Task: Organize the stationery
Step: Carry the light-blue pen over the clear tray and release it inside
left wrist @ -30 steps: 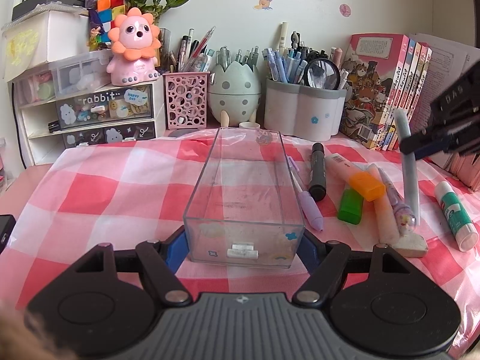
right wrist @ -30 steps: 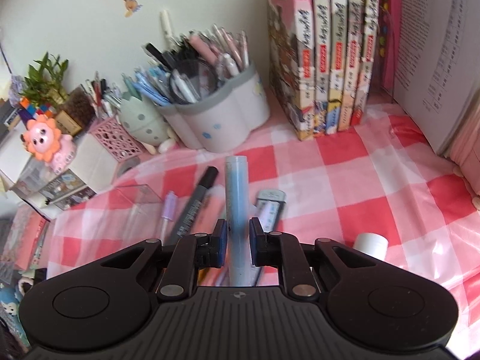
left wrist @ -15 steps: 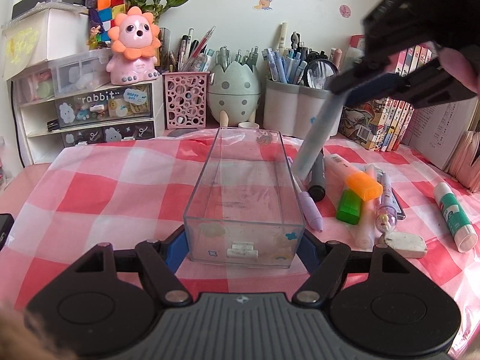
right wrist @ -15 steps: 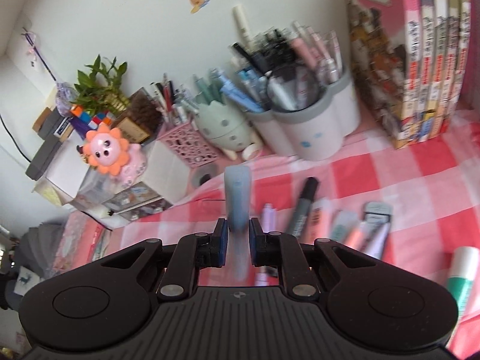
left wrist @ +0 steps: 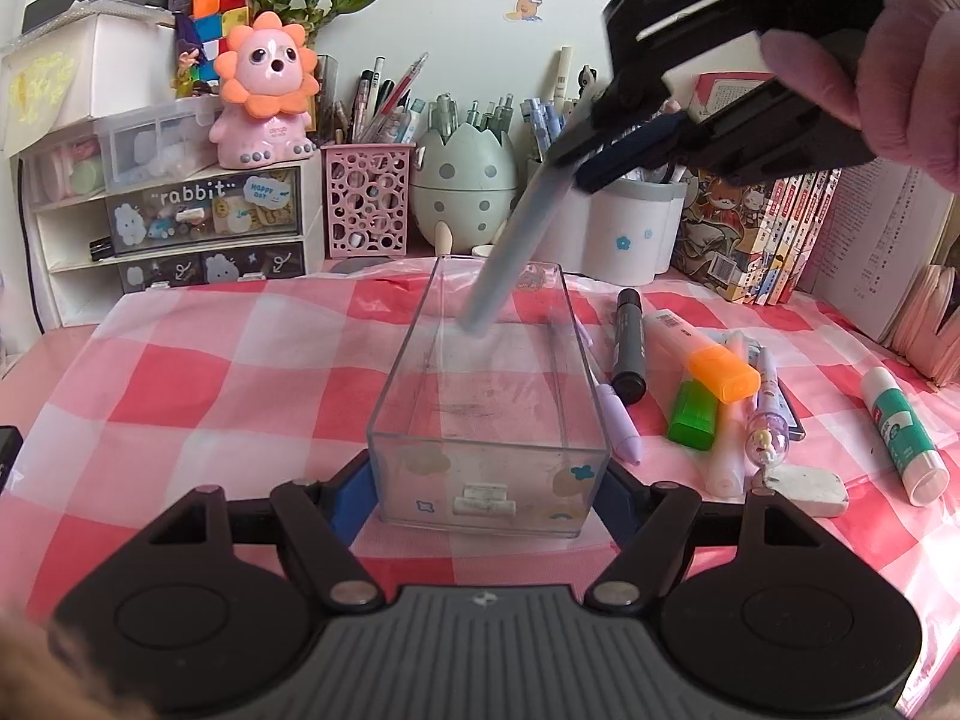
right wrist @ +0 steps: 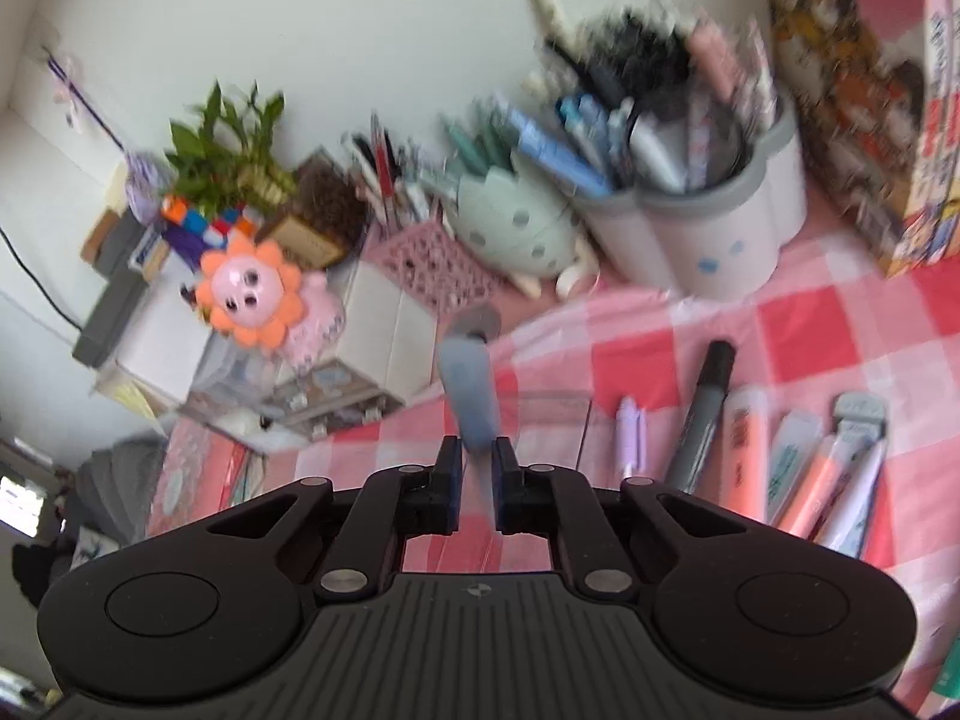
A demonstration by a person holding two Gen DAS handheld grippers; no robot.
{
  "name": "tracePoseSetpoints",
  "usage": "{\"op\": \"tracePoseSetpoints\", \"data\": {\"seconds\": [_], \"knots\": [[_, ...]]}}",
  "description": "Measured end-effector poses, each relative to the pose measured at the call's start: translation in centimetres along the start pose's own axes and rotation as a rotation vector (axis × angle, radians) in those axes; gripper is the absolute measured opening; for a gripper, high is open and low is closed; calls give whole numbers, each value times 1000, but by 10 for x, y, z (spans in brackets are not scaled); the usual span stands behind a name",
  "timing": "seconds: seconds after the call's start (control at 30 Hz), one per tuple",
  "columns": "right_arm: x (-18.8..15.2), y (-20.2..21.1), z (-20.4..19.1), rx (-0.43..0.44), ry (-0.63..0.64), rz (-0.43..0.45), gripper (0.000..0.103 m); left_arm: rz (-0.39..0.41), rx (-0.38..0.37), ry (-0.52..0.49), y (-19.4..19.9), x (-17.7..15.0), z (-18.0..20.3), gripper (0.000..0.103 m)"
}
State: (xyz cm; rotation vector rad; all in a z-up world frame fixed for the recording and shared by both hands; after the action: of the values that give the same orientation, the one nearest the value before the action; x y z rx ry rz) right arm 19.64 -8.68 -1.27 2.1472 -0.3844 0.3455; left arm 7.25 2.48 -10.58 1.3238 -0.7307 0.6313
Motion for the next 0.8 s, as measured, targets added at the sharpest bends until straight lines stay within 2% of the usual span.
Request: {"op": "tracePoseSetpoints", "data": {"seconds": [0.13, 0.3, 0.37, 0.43, 0.47, 0.53, 0.6, 0.7, 0.73, 0.8], "knots": [[-4, -29, 3, -21, -14, -80, 4, 0, -1, 1, 0, 0, 0, 48], [3, -25, 4, -47, 3, -41, 7, 0, -2, 1, -1, 0, 0, 49], [5, -18, 7, -63, 12, -25, 14, 0, -2, 1, -1, 0, 0, 49], [6, -8, 14, -101, 24, 6, 26, 0, -2, 2, -1, 0, 0, 49], [6, -4, 17, -112, 28, 25, 27, 0, -2, 1, -1, 0, 0, 49], [6, 5, 21, -149, 41, 61, 44, 0, -3, 2, -1, 0, 0, 49], [6, 13, 22, -176, 79, 96, 53, 0, -3, 2, 0, 0, 0, 49], [14, 18, 29, -241, 102, 149, 59, 0, -3, 2, 0, 0, 0, 49], [18, 17, 35, -231, 75, 159, 59, 0, -4, 2, 0, 0, 0, 49], [23, 12, 45, -147, 11, 157, 59, 0, -3, 1, 0, 0, 0, 49]]}}
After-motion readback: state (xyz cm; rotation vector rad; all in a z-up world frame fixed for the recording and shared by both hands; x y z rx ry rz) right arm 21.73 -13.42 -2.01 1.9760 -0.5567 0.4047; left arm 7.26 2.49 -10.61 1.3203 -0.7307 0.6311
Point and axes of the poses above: each gripper's, at about its wrist camera, not at the fingertips, and y roughly against the way its jaws point, z to its right, x to its top, the point moved 6 cm from there along -y, roughly the way its jaws point, and after that the axes turned 6 degrees about -z, right-handed, at the moved point
